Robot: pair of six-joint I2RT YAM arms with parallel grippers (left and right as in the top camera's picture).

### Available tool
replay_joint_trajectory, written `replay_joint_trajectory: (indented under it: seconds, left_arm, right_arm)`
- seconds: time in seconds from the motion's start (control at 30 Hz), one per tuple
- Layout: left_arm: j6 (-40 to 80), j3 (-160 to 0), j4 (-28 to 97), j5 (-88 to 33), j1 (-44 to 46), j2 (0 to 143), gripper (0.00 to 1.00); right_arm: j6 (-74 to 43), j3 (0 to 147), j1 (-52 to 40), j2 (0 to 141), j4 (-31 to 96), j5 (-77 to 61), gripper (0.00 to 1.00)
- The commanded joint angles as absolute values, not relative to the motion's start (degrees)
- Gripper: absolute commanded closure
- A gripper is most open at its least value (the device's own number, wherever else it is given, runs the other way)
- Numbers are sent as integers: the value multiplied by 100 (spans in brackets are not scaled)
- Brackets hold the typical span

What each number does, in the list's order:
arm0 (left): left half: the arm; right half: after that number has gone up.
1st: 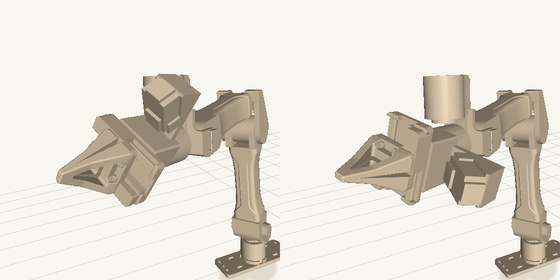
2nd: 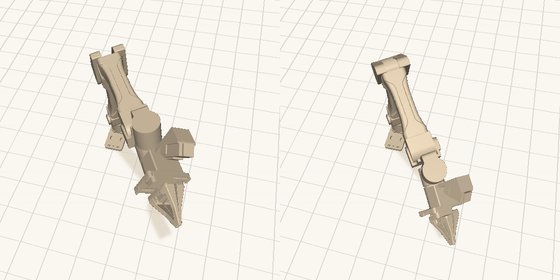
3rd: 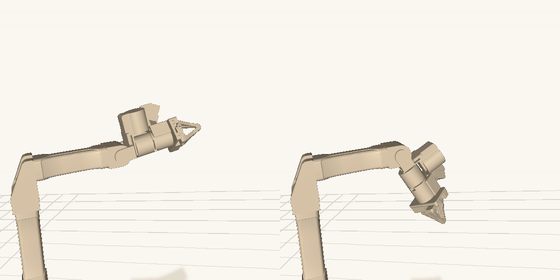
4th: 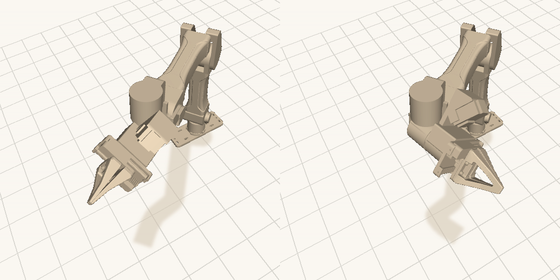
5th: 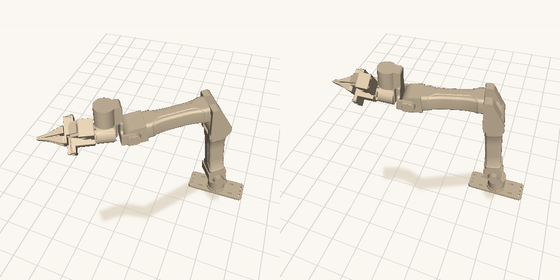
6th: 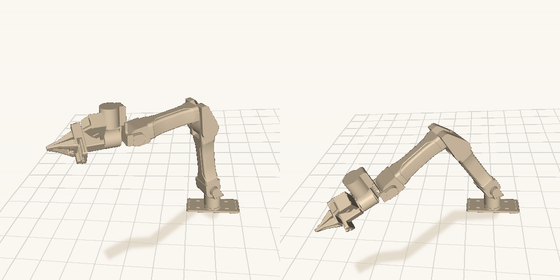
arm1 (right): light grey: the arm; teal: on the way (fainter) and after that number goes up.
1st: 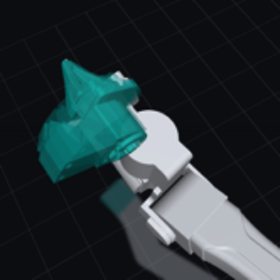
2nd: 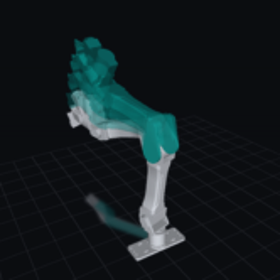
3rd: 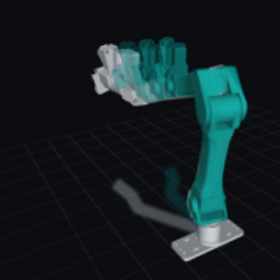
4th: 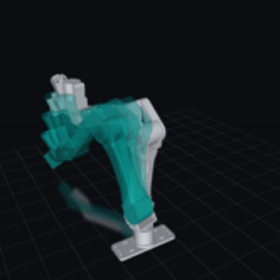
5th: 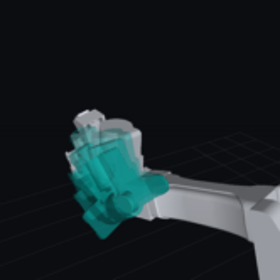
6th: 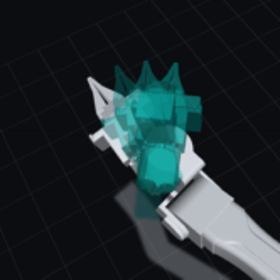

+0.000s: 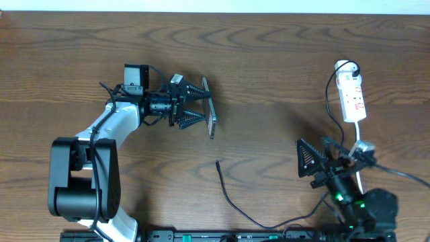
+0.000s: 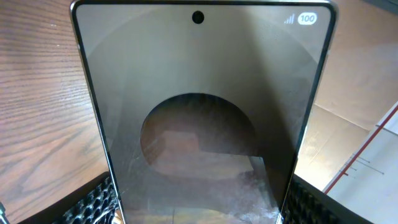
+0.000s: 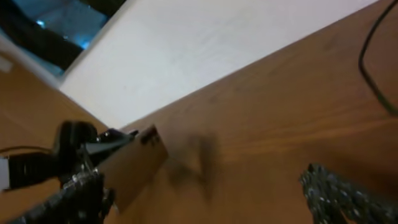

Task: Plug charger to phone and switch on socket
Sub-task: 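Move the right gripper to the phone's lower edge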

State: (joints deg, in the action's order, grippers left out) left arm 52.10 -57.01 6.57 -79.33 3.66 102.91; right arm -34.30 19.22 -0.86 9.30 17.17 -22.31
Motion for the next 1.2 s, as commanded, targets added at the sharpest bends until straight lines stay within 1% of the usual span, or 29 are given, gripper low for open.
replay_joint_trajectory:
  seconds: [0.0,0.13,0.23,0.4,0.47,0.53,0.63,0.7,0.93,1.03,1.17]
  left_arm:
    - [5133,-5701,628,-8182,384,10326,31]
    - [5133,-5701,631,-8184,384,10326,31]
    - [5133,-5701,631,-8184,384,10326,31]
    - [5133,-5701,631,-8184,384,10326,31]
    - [5133,-5701,628,-8184,384,10326,31]
    - [5133,-5701,631,-8184,384,10326,31]
    - [5131,-5701,631,-8184,384,10326,31]
    - [5133,-5701,631,-8184,384,10326,31]
    - [5133,-5701,631,-8187,384,10326,31]
    - [5133,-5701,631,-8184,384,10326,31]
    - [5133,-5701,631,-8165,384,10326,31]
  right_arm:
    - [-2751,2842,-45,1796,2158,-2200,1]
    - [-2755,3881,-91,2985,2961,-2335,1]
    - [-2755,4613,-366,3870,3498,-2676,1]
    - [-2764,5190,-1297,4722,3712,-2698,1]
    - [-2829,5262,-1831,4965,3662,-2327,1]
    - [-2823,5262,-2405,5210,3573,-1608,1]
    - [-2818,5260,-2945,5548,3380,-989,1]
    - [-2829,5258,-3232,5892,3050,-895,1]
    - [-2711,5258,-3590,6884,2108,-814,1]
    - [-2718,5258,-3828,7225,1846,-473,1]
    - [-2917,5262,-4442,7258,1603,174,1]
